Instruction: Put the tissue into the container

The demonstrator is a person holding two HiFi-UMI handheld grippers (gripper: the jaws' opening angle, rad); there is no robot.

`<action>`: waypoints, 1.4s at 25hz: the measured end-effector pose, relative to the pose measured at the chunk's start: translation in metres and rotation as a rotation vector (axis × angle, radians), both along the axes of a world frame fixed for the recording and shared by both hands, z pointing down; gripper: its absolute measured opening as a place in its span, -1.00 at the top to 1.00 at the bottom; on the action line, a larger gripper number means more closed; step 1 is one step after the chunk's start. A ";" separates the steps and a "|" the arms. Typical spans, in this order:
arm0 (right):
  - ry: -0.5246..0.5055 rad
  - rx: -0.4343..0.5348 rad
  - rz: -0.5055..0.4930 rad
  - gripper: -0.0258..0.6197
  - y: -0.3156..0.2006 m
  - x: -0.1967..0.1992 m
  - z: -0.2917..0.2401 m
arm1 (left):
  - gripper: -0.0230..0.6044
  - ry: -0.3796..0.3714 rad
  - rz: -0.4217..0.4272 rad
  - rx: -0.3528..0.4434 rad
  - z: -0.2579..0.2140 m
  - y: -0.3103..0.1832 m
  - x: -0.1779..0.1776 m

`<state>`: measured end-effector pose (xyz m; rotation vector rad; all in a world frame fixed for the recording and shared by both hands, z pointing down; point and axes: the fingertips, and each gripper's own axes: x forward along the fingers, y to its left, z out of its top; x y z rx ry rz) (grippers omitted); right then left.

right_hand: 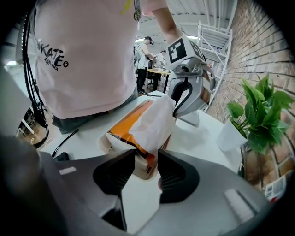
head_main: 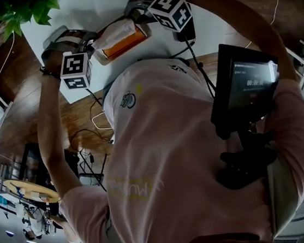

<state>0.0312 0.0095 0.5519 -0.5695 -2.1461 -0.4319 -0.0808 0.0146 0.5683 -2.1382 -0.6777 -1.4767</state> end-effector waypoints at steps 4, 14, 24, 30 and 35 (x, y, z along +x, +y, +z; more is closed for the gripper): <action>-0.009 0.015 -0.002 0.43 0.000 0.008 -0.003 | 0.56 0.017 0.012 0.004 0.001 0.002 0.008; 0.006 -0.003 0.011 0.53 -0.001 0.008 -0.005 | 0.56 0.030 -0.009 -0.005 -0.001 0.001 0.006; -0.006 -0.012 0.058 0.59 0.001 0.010 -0.004 | 0.57 0.037 -0.024 -0.005 0.000 0.002 0.006; 0.001 -0.009 0.051 0.59 0.002 0.010 -0.001 | 0.57 0.041 -0.031 -0.013 0.002 0.002 0.005; 0.004 -0.009 0.051 0.59 0.002 0.012 -0.001 | 0.57 0.043 -0.037 -0.012 0.000 0.003 0.007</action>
